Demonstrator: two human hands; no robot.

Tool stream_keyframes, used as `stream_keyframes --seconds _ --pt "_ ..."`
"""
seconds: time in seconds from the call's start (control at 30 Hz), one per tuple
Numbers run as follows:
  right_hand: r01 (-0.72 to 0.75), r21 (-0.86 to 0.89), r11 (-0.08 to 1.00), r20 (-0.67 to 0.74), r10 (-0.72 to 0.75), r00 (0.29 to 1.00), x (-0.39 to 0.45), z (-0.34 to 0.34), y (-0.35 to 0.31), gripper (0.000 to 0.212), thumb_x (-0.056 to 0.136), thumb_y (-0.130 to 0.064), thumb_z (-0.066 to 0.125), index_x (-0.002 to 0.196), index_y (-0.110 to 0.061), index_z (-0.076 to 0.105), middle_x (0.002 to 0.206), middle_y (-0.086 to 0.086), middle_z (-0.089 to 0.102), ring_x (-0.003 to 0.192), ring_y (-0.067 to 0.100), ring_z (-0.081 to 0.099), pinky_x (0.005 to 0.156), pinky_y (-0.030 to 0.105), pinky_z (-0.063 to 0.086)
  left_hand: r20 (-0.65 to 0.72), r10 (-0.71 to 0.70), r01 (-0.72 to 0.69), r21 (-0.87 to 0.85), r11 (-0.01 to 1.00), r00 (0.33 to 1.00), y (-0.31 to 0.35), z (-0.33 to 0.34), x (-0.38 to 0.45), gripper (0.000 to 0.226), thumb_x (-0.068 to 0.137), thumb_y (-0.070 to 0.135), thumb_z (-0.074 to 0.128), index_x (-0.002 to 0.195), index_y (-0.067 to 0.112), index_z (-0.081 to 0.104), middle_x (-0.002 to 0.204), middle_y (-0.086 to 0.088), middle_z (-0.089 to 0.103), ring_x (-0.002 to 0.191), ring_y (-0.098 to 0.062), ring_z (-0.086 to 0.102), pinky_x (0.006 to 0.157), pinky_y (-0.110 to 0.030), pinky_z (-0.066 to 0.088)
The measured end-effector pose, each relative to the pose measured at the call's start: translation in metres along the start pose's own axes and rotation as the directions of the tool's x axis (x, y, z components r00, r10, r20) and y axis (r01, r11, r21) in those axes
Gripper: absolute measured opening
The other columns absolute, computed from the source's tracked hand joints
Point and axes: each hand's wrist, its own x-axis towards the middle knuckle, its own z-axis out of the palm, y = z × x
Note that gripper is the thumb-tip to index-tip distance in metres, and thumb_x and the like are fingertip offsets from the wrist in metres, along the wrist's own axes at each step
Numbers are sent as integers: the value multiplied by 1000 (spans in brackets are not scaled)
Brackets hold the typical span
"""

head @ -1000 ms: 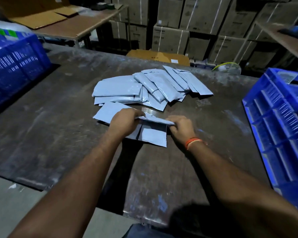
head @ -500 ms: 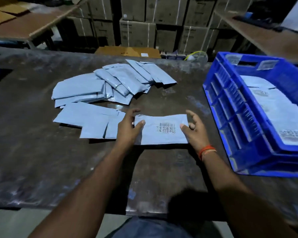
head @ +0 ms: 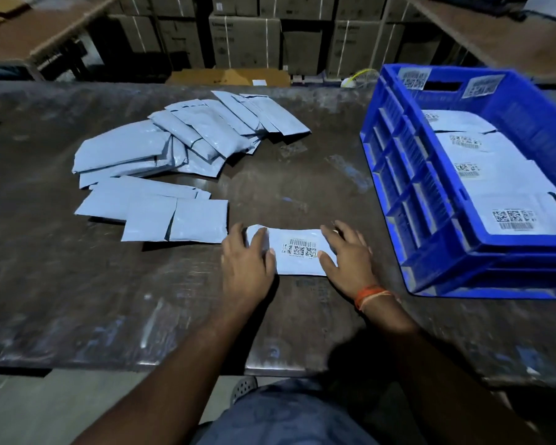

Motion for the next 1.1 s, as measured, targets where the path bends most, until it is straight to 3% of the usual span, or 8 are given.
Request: stream_keyframes --seconds 0.17,0.33,0.43,0.6,0.73,0.87,0.97,1.1 --pt "4 10 1000 24 -4 1000 -3 -1 6 57 84 -51 46 133 -28 61 139 1 54 129 25 46 99 48 43 7 -237 235 100 967 972 11 -8 -18 53 86 51 56 135 32 51 124 -10 36 108 -32 45 86 -45 48" --pt "-14 32 999 -59 16 998 -7 -2 9 53 81 -48 53 124 -21 68 116 1 59 106 27 52 94 38 47 170 -245 244 27 969 955 15 -12 -5 50 89 44 55 136 27 50 118 -13 37 90 -36 57 88 -40 51" --pt "-70 9 998 -127 70 989 -14 -2 6 48 82 -47 54 118 -18 69 104 3 60 96 29 52 89 37 45 224 -239 243 9 970 945 20 -12 15 44 91 36 56 132 21 56 125 -16 41 98 -39 58 94 -39 48" --pt "-205 58 977 -213 213 954 -33 -2 -13 48 85 -43 44 114 -11 66 99 10 66 94 33 58 89 38 38 362 -83 134 -117 984 929 26 -4 64 49 88 25 59 136 15 55 131 -17 53 119 -35 54 97 -34 44" --pt "-191 329 925 -116 241 964 -51 2 -42 36 78 -32 47 112 -20 53 86 -1 70 85 29 64 79 42 51 511 98 102 -349 931 854 37 6 95 74 77 26 58 150 18 45 145 -12 53 131 -28 53 110 -39 43" --pt "-226 489 842 20 248 969 -53 7 -51 29 73 -41 43 99 -32 51 81 -11 73 85 19 69 79 43 54 344 -7 42 -95 995 939 51 4 88 75 79 44 69 147 23 45 139 -19 47 128 -39 46 107 -41 40" --pt "-280 523 805 -10 334 942 -44 -2 -38 26 71 -41 43 94 -34 53 77 -9 73 80 19 69 80 44 54 418 -111 58 139 989 902 57 -3 62 108 62 76 70 149 28 30 133 -16 40 127 -38 37 103 -47 39" --pt "-296 528 796 -62 384 921 -30 -13 -22 26 73 -40 46 96 -35 56 76 -8 72 78 15 70 80 45 56 459 -60 -44 214 976 887 53 3 47 121 58 74 75 152 24 16 131 -16 37 123 -36 35 101 -49 41"
